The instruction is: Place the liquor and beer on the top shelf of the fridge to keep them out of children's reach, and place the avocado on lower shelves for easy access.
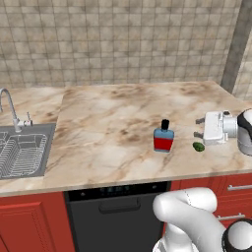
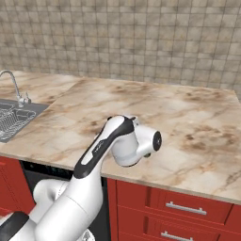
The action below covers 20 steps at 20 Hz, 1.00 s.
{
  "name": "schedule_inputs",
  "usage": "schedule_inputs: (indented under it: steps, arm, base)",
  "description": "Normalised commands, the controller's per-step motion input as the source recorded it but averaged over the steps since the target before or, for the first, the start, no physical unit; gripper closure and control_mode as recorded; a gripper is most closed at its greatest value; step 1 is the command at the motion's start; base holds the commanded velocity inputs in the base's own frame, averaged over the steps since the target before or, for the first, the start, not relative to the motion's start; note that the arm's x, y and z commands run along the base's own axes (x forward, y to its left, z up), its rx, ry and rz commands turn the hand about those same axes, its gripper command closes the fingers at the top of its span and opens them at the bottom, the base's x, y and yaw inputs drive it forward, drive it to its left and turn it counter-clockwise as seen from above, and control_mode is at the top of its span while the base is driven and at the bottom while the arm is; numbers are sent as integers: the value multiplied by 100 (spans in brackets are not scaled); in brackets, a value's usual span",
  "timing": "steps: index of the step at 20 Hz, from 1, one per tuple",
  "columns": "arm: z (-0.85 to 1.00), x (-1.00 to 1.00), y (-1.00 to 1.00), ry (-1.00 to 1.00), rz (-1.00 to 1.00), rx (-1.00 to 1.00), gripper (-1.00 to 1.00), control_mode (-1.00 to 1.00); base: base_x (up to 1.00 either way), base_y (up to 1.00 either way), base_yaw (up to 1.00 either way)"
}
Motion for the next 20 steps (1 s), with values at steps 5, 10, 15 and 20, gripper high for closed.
schedule_inputs:
  steps: [5,10,15,20]
  arm:
    - [-3,15,0,3,-2,1,-100,-100]
    - [-6,18,0,0,0,0,-100,-100]
    - [-17,20,1,0,0,0,-100,-100]
    - [-27,12,0,0,0,0,-100,-100]
  base:
    - [0,0,0]
    - [0,0,0]
    - [0,0,0]
    - [0,0,0]
